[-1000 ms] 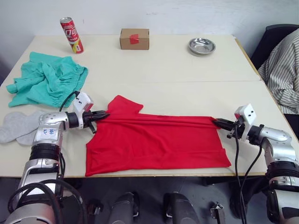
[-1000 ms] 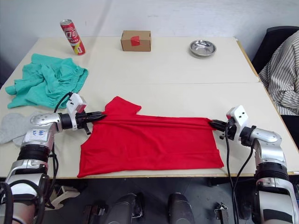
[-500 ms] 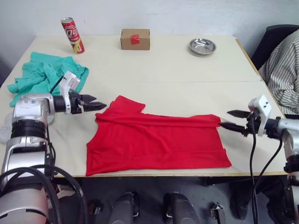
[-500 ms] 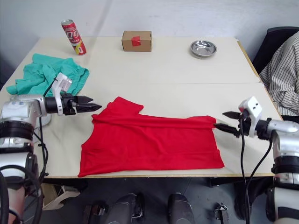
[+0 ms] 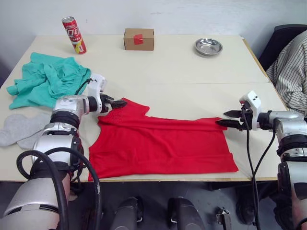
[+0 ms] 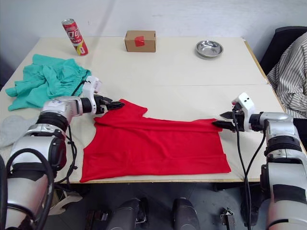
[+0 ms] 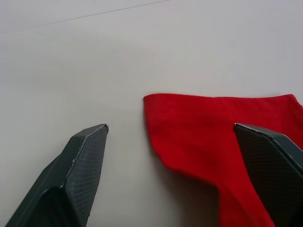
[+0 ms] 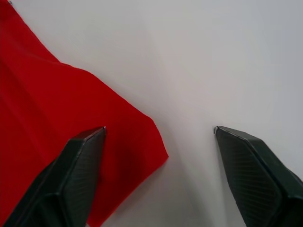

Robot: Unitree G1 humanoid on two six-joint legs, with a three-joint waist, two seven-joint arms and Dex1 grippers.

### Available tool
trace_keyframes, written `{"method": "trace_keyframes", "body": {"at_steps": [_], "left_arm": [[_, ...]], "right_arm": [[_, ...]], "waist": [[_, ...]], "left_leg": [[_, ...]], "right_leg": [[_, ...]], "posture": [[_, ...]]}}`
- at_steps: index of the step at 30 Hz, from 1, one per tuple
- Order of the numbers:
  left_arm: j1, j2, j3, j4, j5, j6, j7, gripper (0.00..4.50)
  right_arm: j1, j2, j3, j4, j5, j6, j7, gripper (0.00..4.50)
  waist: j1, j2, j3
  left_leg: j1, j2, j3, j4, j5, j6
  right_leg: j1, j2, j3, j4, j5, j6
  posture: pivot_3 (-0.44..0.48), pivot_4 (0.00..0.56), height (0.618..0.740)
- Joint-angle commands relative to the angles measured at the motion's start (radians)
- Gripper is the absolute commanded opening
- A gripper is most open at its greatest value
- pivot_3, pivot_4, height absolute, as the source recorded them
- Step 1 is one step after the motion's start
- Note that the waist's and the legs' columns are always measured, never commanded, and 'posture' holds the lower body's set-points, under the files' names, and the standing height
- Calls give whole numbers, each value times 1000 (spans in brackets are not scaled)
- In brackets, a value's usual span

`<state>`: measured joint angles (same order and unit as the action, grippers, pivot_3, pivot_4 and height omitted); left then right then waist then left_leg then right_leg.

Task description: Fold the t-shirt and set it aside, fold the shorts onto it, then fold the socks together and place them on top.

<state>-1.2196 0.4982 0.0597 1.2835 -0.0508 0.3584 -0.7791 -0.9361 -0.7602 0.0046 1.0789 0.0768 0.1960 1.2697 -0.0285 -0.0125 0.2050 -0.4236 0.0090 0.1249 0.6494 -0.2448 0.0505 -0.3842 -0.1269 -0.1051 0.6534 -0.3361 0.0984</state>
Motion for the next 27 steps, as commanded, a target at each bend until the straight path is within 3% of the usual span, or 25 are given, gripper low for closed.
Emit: {"method": "trace_keyframes", "body": {"at_steps": [1,8,11,14,25,27], "left_arm": [[-25,-17,-1,21,30,-40,44,4500],[-25,-61,0,43,64,-64,89,4500],[-24,-85,-6,44,76,-75,76,4500],[-22,-99,-22,45,102,-95,92,3877],[5,-78,11,32,98,-197,72,272],[14,-66,28,22,81,-239,52,40]], "right_arm": [[-25,0,2,20,-9,-4,44,2542],[-2,-10,1,3,-14,-6,84,48],[14,-17,-1,-16,-12,-5,96,16],[27,-21,-4,-35,-10,-5,101,0],[76,-29,-39,-122,26,3,101,0],[90,-29,-58,-147,42,-13,94,0]], "waist": [[1,0,0],[3,0,0],[4,0,0],[5,0,0],[1,0,0],[1,0,0]], "left_leg": [[0,0,0,0,0,0],[0,-1,-1,1,0,0],[0,-1,-1,1,0,0],[1,-2,-1,2,0,0],[0,-2,-1,1,0,0],[0,-2,-1,1,0,0]], "right_leg": [[0,0,0,0,0,0],[0,-1,0,1,0,0],[1,-1,-1,1,0,0],[1,-2,-1,1,0,0],[1,-2,-1,1,0,0],[1,-2,-1,1,0,0]], "posture": [[0,150,740],[0,150,740],[0,150,740],[0,150,740],[0,150,740],[0,150,740]]}}
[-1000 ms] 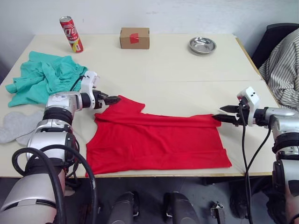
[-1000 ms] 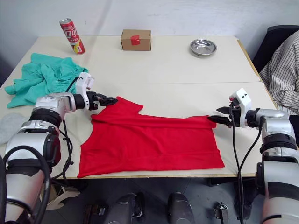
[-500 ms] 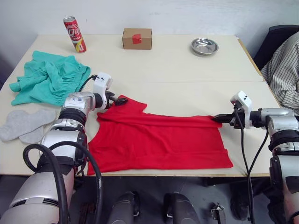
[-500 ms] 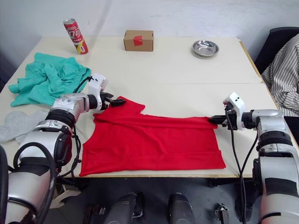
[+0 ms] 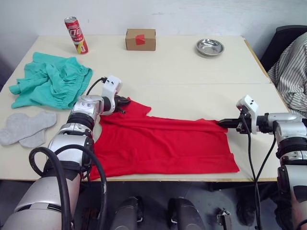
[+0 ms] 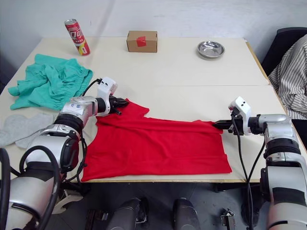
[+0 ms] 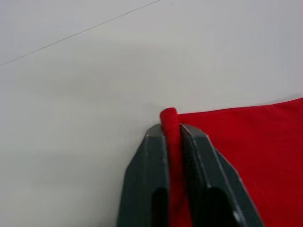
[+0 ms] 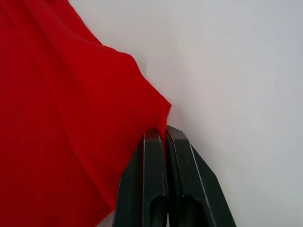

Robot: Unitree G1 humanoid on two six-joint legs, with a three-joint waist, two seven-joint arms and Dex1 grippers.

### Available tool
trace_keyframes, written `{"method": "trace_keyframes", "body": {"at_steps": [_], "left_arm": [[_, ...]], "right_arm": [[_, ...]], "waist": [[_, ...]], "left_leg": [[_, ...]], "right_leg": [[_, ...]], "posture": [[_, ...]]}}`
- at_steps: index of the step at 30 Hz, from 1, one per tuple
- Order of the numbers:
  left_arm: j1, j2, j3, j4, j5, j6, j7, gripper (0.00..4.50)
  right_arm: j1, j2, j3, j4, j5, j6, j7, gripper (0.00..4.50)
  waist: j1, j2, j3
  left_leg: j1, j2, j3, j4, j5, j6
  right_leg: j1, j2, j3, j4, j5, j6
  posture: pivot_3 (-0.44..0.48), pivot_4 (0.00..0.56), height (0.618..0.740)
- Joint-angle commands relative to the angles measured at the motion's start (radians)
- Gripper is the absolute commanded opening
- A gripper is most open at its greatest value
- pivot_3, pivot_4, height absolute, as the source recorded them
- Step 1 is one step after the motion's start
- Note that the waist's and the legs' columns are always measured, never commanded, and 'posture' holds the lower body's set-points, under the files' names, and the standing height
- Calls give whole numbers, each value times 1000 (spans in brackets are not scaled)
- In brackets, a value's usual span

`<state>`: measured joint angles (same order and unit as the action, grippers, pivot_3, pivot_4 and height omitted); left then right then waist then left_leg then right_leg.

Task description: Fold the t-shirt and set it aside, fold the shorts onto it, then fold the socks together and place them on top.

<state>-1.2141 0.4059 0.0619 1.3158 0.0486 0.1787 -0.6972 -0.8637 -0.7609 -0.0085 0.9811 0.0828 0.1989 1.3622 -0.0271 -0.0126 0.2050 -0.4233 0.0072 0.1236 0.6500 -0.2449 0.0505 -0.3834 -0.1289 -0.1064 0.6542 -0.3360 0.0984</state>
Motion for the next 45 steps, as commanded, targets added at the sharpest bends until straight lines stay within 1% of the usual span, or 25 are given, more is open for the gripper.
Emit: {"method": "trace_keyframes", "body": {"at_steps": [1,5,8,10,14,17,20,22,25,27,30,32,37,40,45], "left_arm": [[12,33,33,-15,-25,-76,-43,40],[37,75,40,-43,-33,-168,-129,40],[52,106,67,-63,-61,-234,-182,40],[62,125,83,-80,-78,-284,-203,40],[120,155,103,-146,-111,-477,-294,40],[178,163,113,-253,-164,-623,-407,40],[244,179,92,-360,-186,-746,-501,40],[291,184,86,-433,-206,-811,-538,40],[396,200,70,-562,-239,-901,-584,40],[453,213,56,-617,-255,-946,-612,40],[516,238,44,-654,-266,-1006,-627,40],[538,252,38,-664,-267,-1036,-623,40],[623,315,12,-700,-288,-1127,-658,40],[663,342,0,-714,-293,-1165,-653,40],[727,361,-16,-754,-284,-1199,-614,40]], "right_arm": [[25,-28,-55,-63,46,-30,-5,0],[80,-33,-105,-141,84,-104,-33,0],[144,-38,-139,-208,104,-180,-54,0],[193,-34,-157,-258,106,-273,-83,0],[276,-18,-205,-356,144,-377,-143,0],[340,0,-230,-433,152,-470,-209,0],[408,11,-229,-495,138,-541,-257,0],[451,16,-230,-519,131,-590,-285,0],[509,24,-234,-539,124,-639,-339,0],[538,21,-230,-544,113,-683,-364,0],[588,12,-225,-543,92,-749,-394,0],[603,11,-228,-534,84,-777,-419,0],[638,-5,-230,-503,45,-873,-480,0],[666,-8,-223,-500,37,-912,-501,0],[721,-4,-209,-493,-1,-977,-545,0]], "waist": [[0,0,0],[-1,0,0],[-1,0,0],[-1,0,0],[0,0,0],[0,0,0],[0,0,0],[0,0,0],[0,0,0],[-1,0,0],[-1,0,0],[-1,0,0],[-1,1,0],[-1,1,0],[0,1,0]], "left_leg": [[0,0,0,0,0,0],[0,0,0,0,0,0],[0,0,0,-1,0,0],[0,0,0,-1,0,0],[0,0,0,-1,0,0],[0,0,0,0,0,0],[0,0,0,0,0,0],[0,0,0,0,0,0],[1,0,0,0,0,0],[2,0,-1,0,0,1],[2,0,-1,0,0,1],[2,0,-1,0,0,1],[3,0,-3,-1,-1,2],[4,1,-4,-2,-1,1],[3,0,-5,-2,-2,3]], "right_leg": [[0,0,0,0,0,0],[0,0,0,0,0,0],[0,0,0,-1,0,0],[0,0,0,-1,0,0],[0,0,0,-1,0,0],[0,0,0,-1,0,0],[0,0,0,-1,0,0],[1,0,0,-1,0,0],[2,-1,0,-1,0,0],[2,-1,0,-1,0,0],[3,-1,0,-2,0,0],[3,-1,0,-5,0,0],[5,-1,1,-7,0,0],[6,-1,2,-9,0,0],[7,-2,3,-9,0,0]], "posture": [[0,150,740],[0,150,740],[0,150,740],[0,150,740],[0,150,740],[0,150,740],[0,150,740],[0,150,740],[0,150,740],[0,150,740],[0,150,740],[0,150,740],[0,150,740],[0,150,740],[0,150,740]]}}
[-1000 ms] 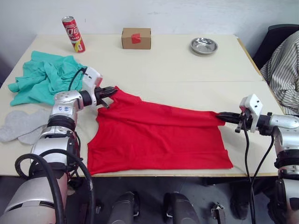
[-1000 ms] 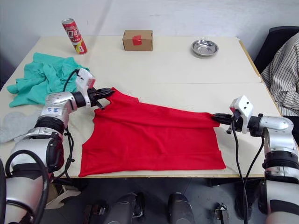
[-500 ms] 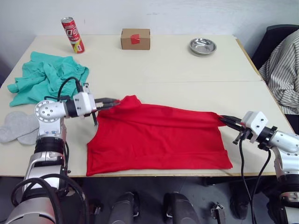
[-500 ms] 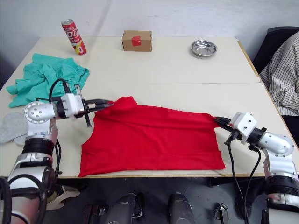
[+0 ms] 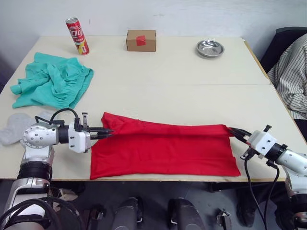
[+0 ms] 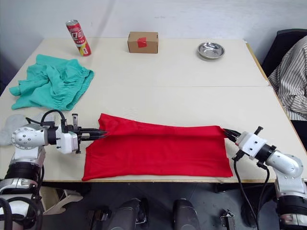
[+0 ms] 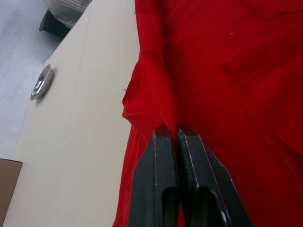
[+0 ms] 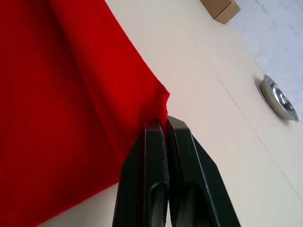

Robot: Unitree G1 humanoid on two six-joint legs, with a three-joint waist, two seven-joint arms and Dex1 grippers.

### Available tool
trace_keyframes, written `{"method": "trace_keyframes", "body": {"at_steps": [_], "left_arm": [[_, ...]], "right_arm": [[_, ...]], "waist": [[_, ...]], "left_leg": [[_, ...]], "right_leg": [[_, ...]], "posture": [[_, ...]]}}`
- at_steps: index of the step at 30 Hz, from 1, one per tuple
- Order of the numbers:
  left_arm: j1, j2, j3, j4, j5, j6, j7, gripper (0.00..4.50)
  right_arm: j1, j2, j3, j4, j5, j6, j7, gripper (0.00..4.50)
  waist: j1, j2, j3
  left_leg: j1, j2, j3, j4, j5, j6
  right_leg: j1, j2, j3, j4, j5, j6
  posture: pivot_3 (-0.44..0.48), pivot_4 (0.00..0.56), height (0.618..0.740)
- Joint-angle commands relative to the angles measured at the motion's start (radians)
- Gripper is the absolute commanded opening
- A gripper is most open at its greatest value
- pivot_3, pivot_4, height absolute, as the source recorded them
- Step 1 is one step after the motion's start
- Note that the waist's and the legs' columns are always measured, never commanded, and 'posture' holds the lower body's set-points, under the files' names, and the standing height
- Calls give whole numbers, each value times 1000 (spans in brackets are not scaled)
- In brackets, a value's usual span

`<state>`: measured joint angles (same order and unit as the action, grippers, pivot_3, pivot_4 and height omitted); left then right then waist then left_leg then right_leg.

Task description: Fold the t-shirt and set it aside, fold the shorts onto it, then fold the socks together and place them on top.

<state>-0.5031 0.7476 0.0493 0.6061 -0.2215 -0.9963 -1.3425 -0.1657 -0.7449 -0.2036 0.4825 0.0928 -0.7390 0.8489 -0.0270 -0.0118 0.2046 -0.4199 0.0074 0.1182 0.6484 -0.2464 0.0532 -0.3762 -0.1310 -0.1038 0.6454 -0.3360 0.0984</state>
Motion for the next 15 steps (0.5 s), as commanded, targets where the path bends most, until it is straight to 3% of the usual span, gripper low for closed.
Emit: {"method": "trace_keyframes", "body": {"at_steps": [1,7,10,15], "left_arm": [[31,22,-5,-57,-9,-15,44,40],[101,51,-23,-126,2,54,97,40],[151,77,-23,-187,-40,149,94,673],[204,109,-5,-221,-50,201,104,2254]], "right_arm": [[34,-22,-9,7,-23,-50,-40,0],[76,-25,-1,-7,-36,-79,-61,0],[112,-38,0,-41,-7,-82,-37,632],[161,-80,-6,-79,31,-88,-6,2425]], "waist": [[0,0,0],[-2,0,0],[-2,0,0],[-2,0,0]], "left_leg": [[0,0,0,0,0,0],[0,0,0,-1,0,0],[0,0,-1,-1,0,0],[1,0,-1,-1,-1,0]], "right_leg": [[0,0,0,0,0,0],[0,0,0,0,0,0],[0,0,0,0,0,0],[0,0,1,0,0,0]], "posture": [[0,150,740],[0,150,740],[0,150,740],[0,150,740]]}}
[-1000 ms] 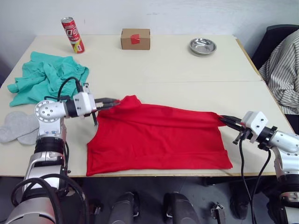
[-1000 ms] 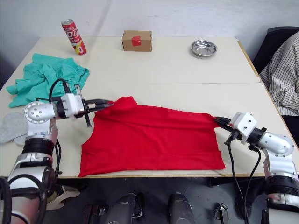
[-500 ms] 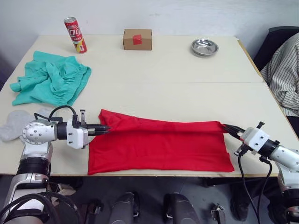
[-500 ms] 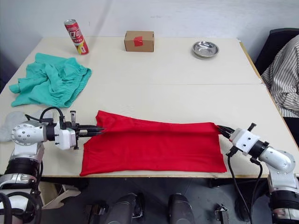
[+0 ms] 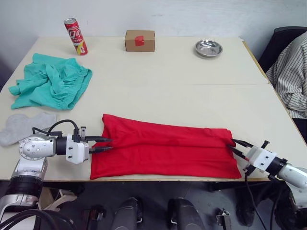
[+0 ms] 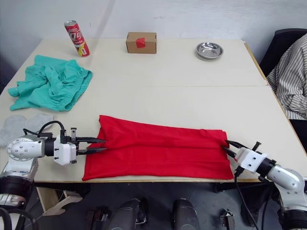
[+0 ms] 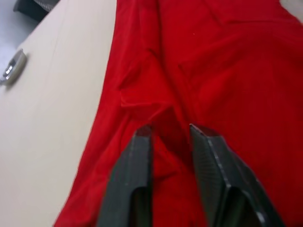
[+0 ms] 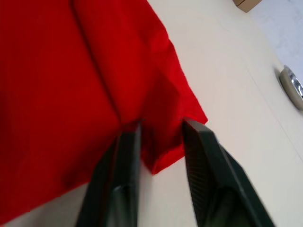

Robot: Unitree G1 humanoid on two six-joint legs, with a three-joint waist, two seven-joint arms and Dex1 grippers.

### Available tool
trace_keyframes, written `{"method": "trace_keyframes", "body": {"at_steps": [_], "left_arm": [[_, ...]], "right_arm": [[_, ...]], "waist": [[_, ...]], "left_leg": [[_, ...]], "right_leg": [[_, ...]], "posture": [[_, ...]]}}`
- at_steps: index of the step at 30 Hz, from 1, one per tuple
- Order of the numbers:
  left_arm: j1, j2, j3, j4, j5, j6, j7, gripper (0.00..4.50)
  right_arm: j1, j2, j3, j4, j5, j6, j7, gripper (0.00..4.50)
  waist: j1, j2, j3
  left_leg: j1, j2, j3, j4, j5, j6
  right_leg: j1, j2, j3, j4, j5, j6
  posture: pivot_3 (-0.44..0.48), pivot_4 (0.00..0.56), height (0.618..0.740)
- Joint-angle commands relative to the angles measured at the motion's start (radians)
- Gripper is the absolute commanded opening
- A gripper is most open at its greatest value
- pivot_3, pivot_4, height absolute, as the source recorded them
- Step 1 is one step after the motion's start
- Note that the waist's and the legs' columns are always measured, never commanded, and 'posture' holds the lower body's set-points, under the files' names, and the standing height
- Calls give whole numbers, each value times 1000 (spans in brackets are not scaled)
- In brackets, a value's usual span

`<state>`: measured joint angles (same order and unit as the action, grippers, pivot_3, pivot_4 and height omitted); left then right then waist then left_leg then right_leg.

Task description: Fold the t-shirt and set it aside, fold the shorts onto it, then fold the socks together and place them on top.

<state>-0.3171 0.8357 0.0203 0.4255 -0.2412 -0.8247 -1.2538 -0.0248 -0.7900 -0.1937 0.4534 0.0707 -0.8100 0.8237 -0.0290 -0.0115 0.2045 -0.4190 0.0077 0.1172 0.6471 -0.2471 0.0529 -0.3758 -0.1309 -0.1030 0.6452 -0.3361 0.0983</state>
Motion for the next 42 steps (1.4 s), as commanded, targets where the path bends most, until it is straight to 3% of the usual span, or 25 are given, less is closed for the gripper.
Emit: {"method": "trace_keyframes", "body": {"at_steps": [1,4,6,7,10,11,15,22,25,33,42], "left_arm": [[31,27,36,-47,-42,61,23,2563],[64,40,62,-75,-77,156,36,3463],[102,56,95,-130,-149,348,64,4121],[123,69,110,-167,-199,475,71,4435],[156,109,154,-263,-344,795,73,4474],[144,107,165,-280,-370,856,86,4318],[37,54,160,-324,-403,1020,151,3246],[-191,-114,-27,-211,-147,992,253,1001],[-222,-130,-115,-162,-29,935,225,45],[-144,-140,-127,-258,-88,934,50,16],[22,-42,-88,-358,-98,896,-78,16]], "right_arm": [[40,-50,-23,-74,82,3,39,2741],[81,-81,-46,-130,156,65,74,3768],[127,-114,-78,-192,276,219,132,4466],[153,-131,-94,-227,353,335,165,4500],[206,-193,-152,-337,558,676,234,4500],[206,-210,-163,-362,592,742,257,4500],[126,-221,-144,-434,649,913,293,3585],[-129,-49,82,-453,479,944,240,1128],[-205,22,163,-422,375,908,219,72],[-221,89,222,-370,259,846,221,28],[-57,74,127,-415,303,802,244,28]], "waist": [[0,0,0],[1,0,0],[1,0,0],[1,0,0],[1,0,0],[2,0,0],[4,0,0],[13,0,0],[12,0,0],[15,0,0],[23,0,0]], "left_leg": [[0,0,0,0,0,0],[0,0,-1,0,-1,-1],[0,0,-1,0,-1,-1],[0,1,-1,-1,-1,-1],[0,1,-3,0,-2,0],[0,1,-5,0,-3,1],[1,1,-6,0,-7,-1],[-1,0,-4,0,-1,-3],[-2,0,-1,0,-1,-3],[-2,1,1,1,-1,-2],[-1,1,0,1,-2,-2]], "right_leg": [[0,0,0,0,0,0],[0,0,0,0,0,0],[1,0,0,-1,0,0],[1,0,0,-1,0,0],[1,-1,0,-1,0,-1],[2,-1,0,-1,-1,-1],[2,-1,-1,-1,-1,-2],[2,1,-3,-1,-1,-2],[-1,2,-3,-1,-1,-1],[-1,2,-1,-1,-1,-1],[0,1,0,-2,-1,-1]], "posture": [[0,150,740],[0,150,740],[0,150,740],[0,150,740],[0,150,740],[0,150,740],[0,150,740],[0,150,740],[0,150,740],[0,150,740],[0,150,740]]}}
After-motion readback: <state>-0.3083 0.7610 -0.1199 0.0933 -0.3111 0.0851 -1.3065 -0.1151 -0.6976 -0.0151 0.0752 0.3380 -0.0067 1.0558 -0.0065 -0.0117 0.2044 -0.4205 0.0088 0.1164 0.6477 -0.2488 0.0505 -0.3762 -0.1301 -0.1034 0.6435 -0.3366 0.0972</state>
